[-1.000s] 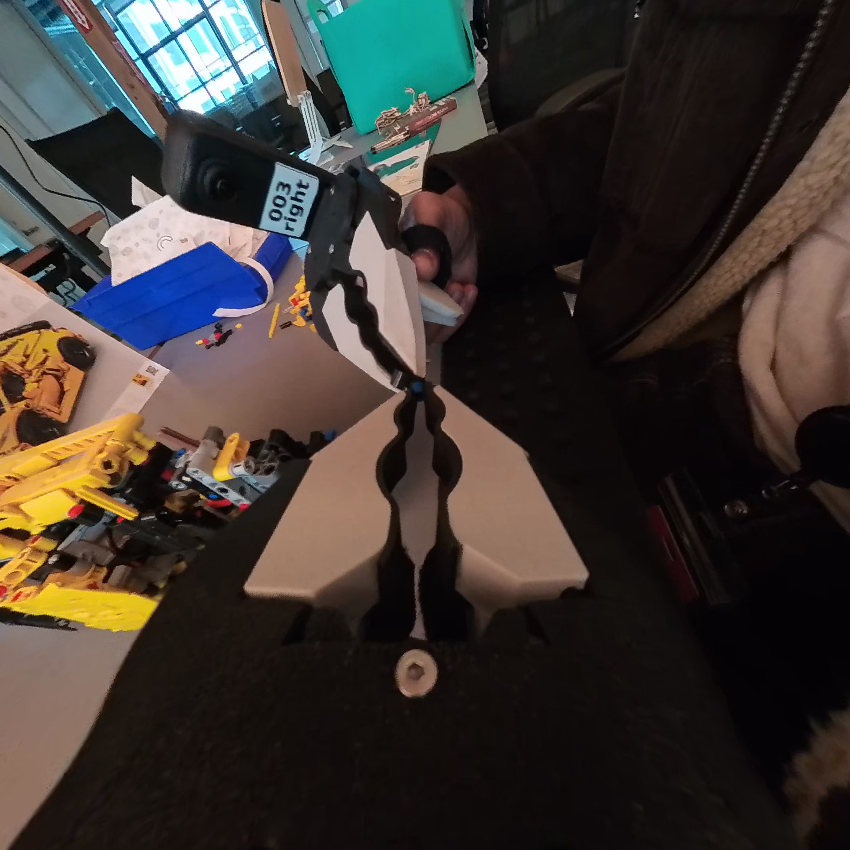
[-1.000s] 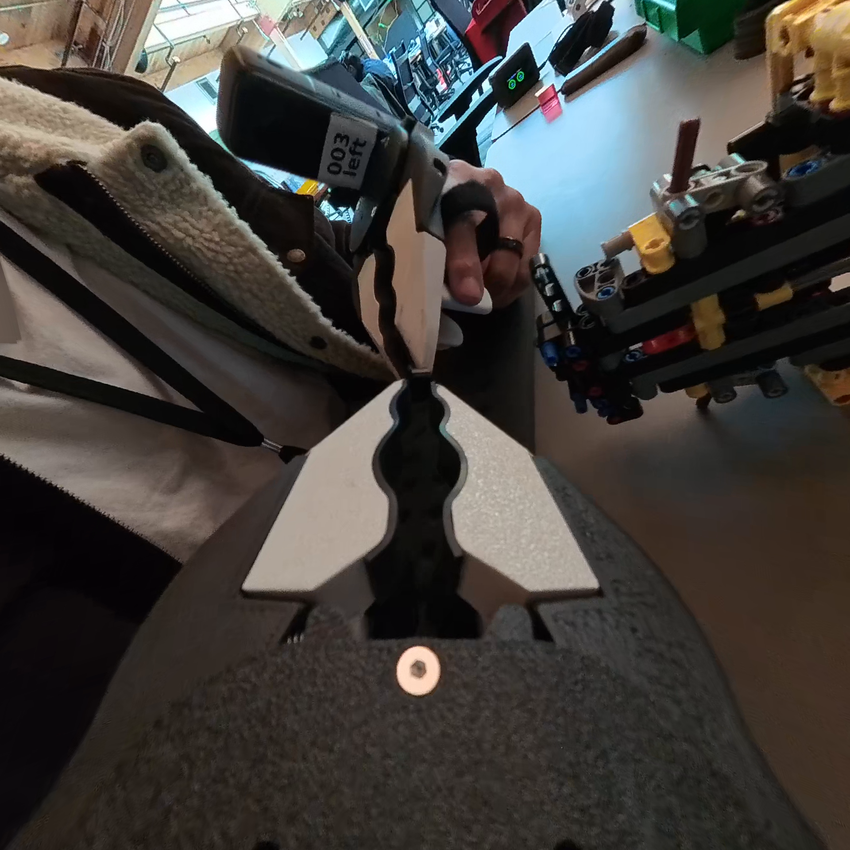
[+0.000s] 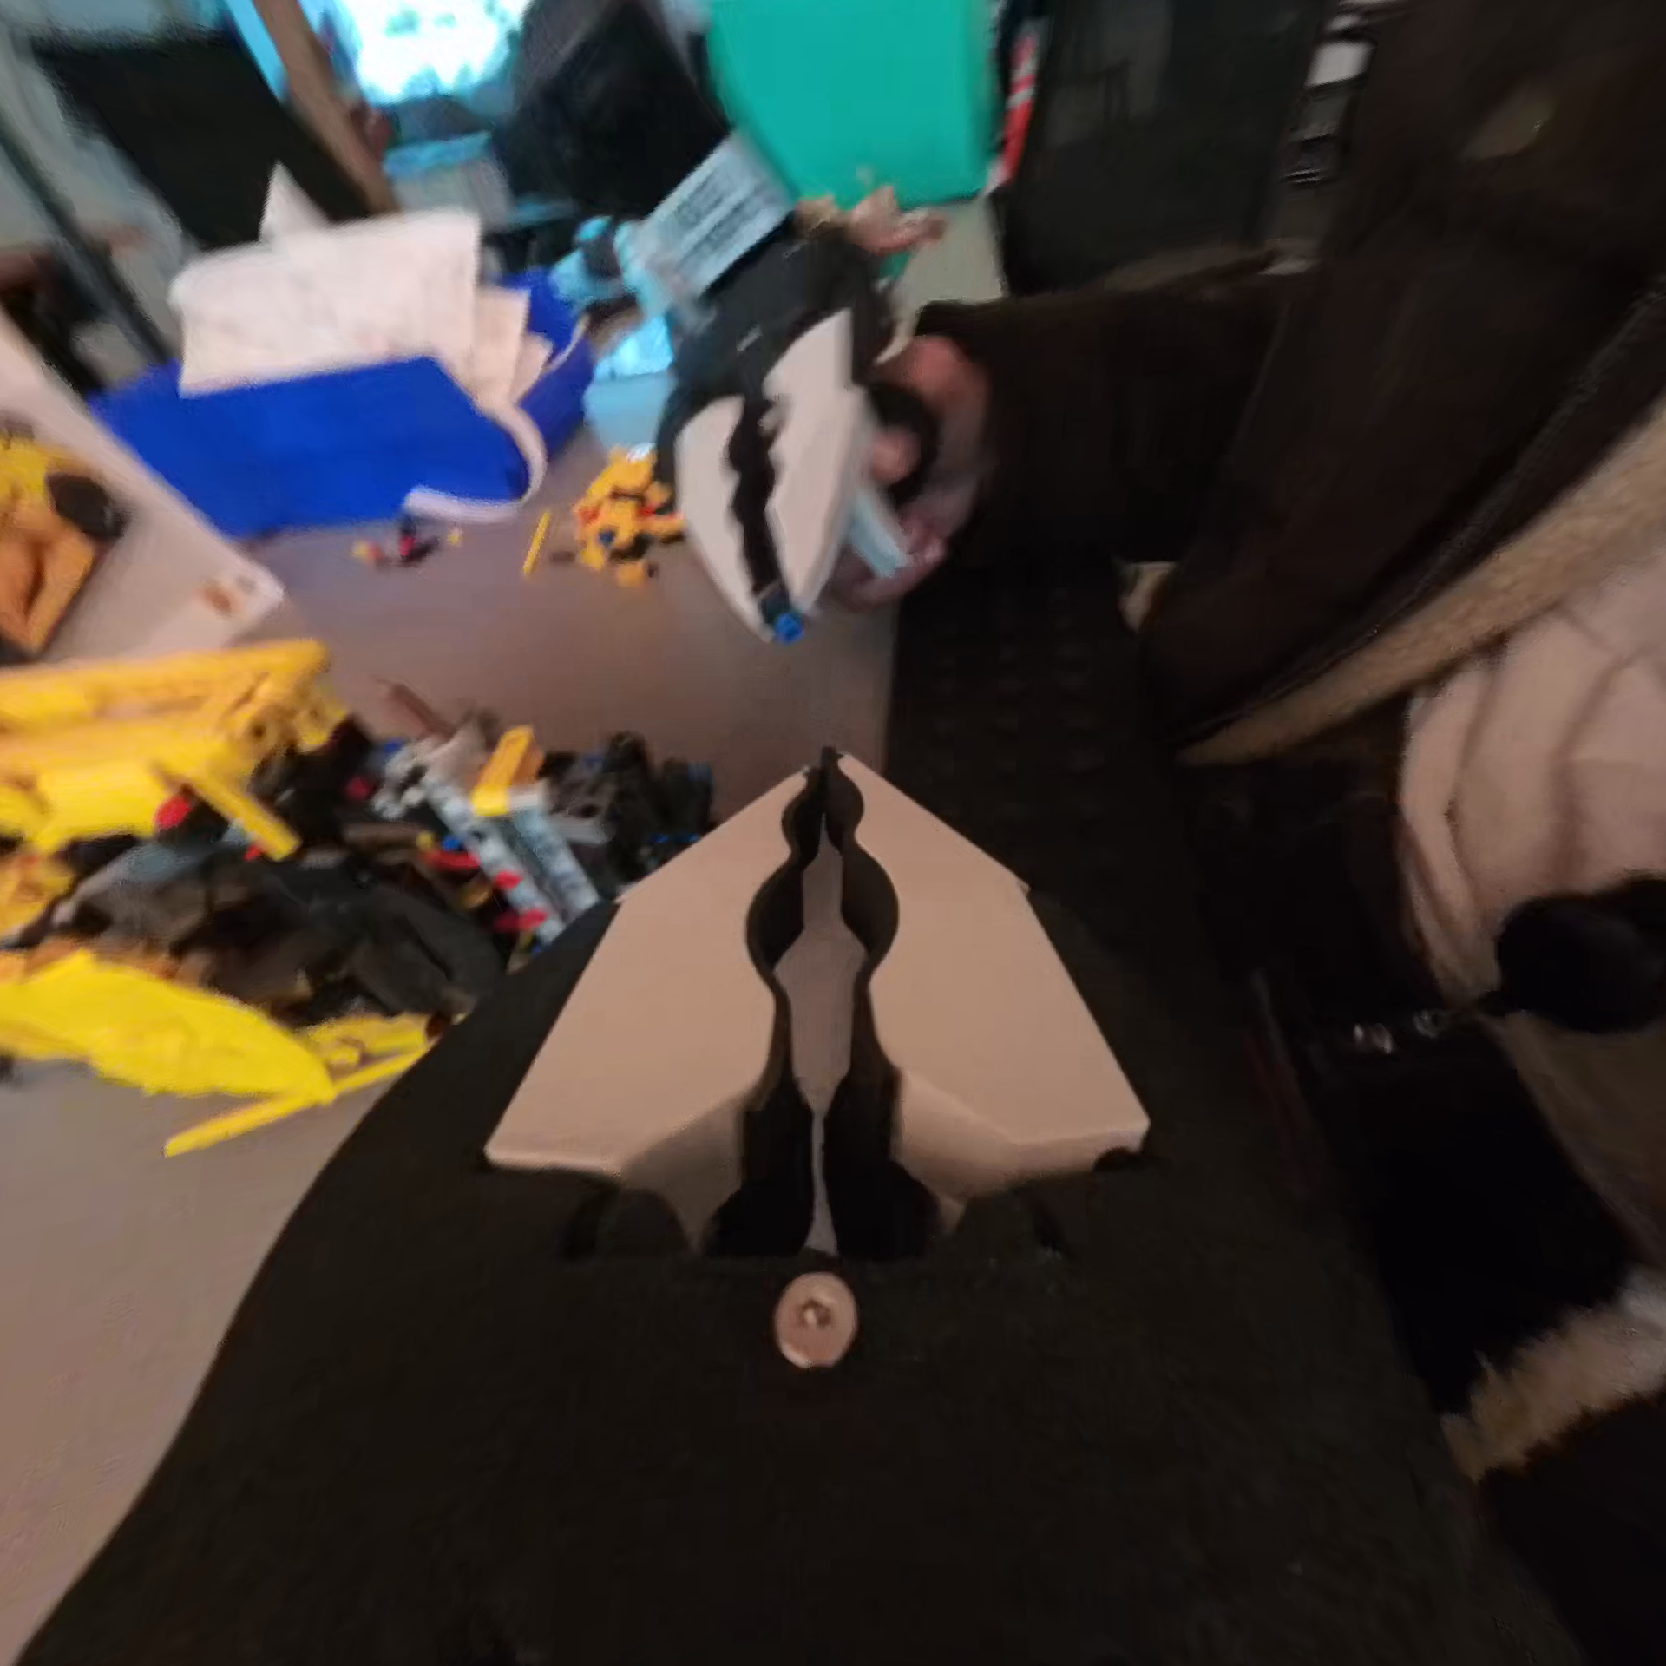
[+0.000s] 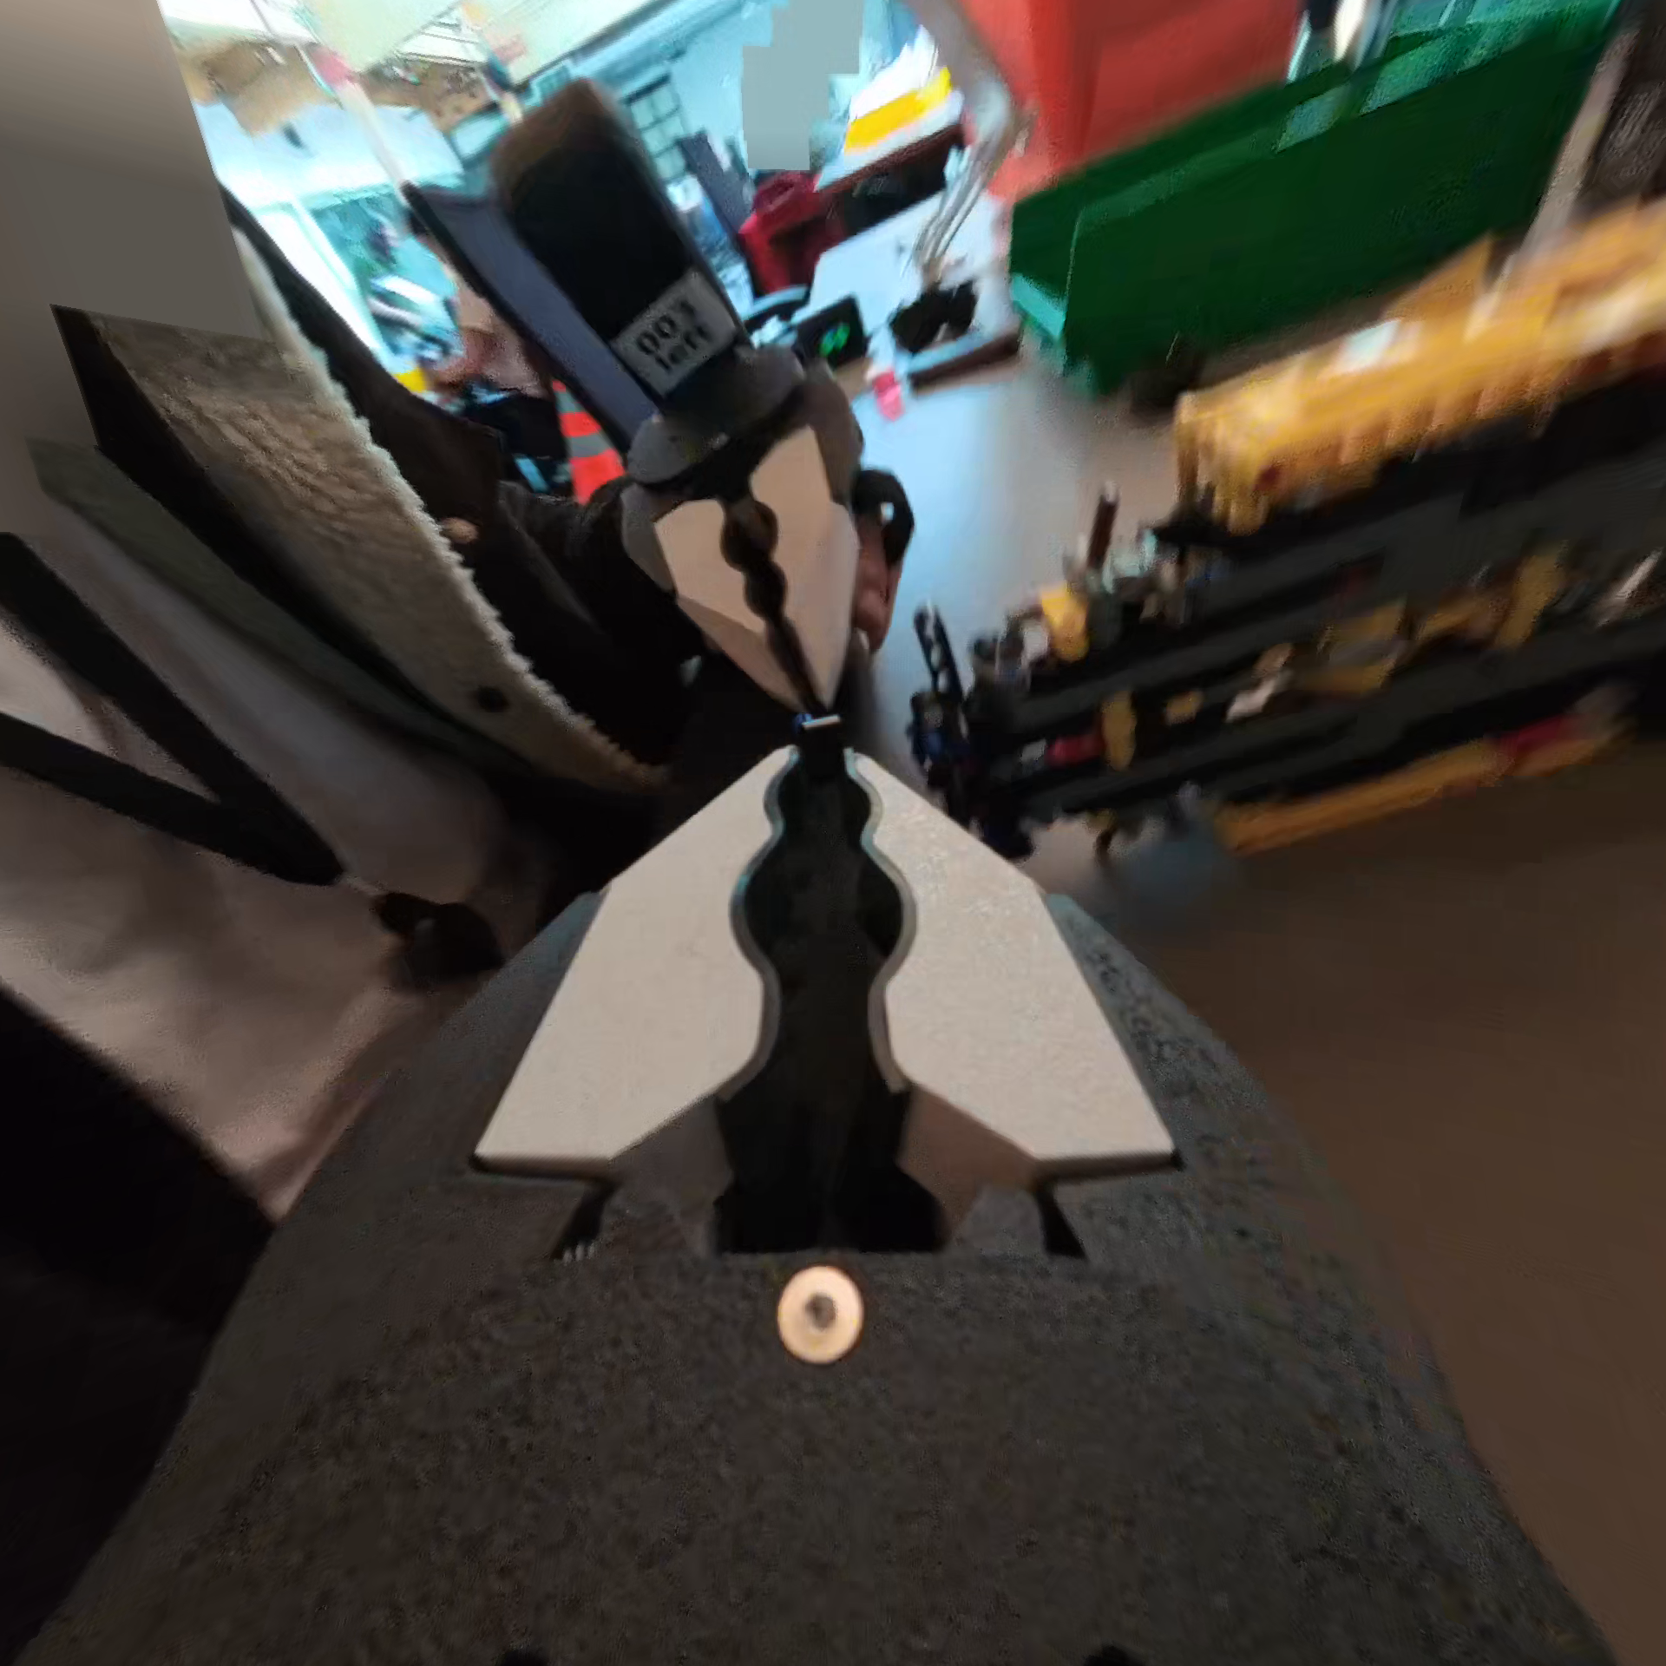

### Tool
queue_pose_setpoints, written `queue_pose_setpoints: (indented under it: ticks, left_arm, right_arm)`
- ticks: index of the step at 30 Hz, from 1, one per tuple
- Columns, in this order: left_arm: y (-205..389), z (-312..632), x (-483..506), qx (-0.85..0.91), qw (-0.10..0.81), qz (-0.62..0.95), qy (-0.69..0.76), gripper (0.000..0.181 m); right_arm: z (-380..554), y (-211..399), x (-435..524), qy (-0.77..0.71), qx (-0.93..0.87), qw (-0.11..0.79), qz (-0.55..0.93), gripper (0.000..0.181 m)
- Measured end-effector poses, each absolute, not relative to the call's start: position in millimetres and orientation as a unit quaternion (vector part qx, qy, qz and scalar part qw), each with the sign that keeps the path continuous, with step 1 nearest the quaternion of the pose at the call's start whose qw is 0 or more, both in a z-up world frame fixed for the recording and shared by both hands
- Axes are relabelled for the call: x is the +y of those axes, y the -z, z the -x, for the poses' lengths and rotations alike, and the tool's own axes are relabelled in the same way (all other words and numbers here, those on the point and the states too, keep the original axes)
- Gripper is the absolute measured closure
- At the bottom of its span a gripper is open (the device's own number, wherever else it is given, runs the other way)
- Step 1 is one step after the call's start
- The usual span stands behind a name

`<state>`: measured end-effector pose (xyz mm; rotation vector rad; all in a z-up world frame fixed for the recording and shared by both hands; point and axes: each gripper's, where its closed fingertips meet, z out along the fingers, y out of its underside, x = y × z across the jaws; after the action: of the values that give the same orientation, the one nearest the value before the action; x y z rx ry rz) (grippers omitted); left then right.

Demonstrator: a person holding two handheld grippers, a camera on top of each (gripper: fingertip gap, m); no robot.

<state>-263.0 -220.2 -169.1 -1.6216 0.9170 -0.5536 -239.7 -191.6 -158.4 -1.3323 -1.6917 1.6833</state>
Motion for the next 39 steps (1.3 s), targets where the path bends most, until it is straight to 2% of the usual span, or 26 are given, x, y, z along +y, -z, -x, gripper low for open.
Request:
queue_pose_setpoints:
  ticks: [4, 7, 9, 14, 19, 25, 30, 35, 37, 39]
  left_arm:
    - [132.2, 271.4, -208.8, 0.233, 0.604, 0.67, 0.363, 0.178]
    - [133.8, 272.0, -202.5, 0.185, 0.58, 0.678, 0.413, 0.158]
    - [136.5, 272.8, -199.9, 0.178, 0.573, 0.684, 0.414, 0.155]
    - [144.0, 272.5, -193.5, 0.167, 0.568, 0.707, 0.388, 0.155]
    - [145.4, 271.1, -188.0, 0.161, 0.588, 0.717, 0.337, 0.156]
    - [151.3, 276.0, -179.4, 0.143, 0.603, 0.739, 0.265, 0.172]
    - [151.7, 272.3, -179.9, 0.156, 0.608, 0.739, 0.244, 0.174]
    - [149.0, 267.9, -187.3, 0.223, 0.618, 0.723, 0.212, 0.175]
    - [152.1, 267.2, -193.4, 0.28, 0.612, 0.718, 0.179, 0.176]
    - [157.1, 273.3, -195.6, 0.332, 0.609, 0.711, 0.121, 0.175]
  right_arm:
    - [259.4, 140.2, -179.7, -0.446, -0.632, 0.473, 0.422, 0.176]
    - [268.5, 145.4, -177.1, -0.257, -0.674, 0.609, 0.33, 0.175]
    - [272.4, 148.2, -176.5, -0.158, -0.687, 0.655, 0.273, 0.175]
    - [275.8, 138.8, -176.2, -0.016, -0.665, 0.72, 0.201, 0.175]
    - [280.1, 143.7, -176.1, 0.045, -0.664, 0.726, 0.173, 0.176]
    - [284.2, 149.0, -171.9, 0.11, -0.661, 0.725, 0.159, 0.176]
    - [281.9, 147.9, -172.9, 0.149, -0.65, 0.728, 0.158, 0.175]
    - [278.2, 144.3, -180.6, 0.095, -0.642, 0.742, 0.165, 0.175]
    - [274.6, 148.7, -184.9, -0.023, -0.655, 0.716, 0.238, 0.174]
    - [269.1, 146.4, -187.7, -0.186, -0.648, 0.65, 0.351, 0.151]
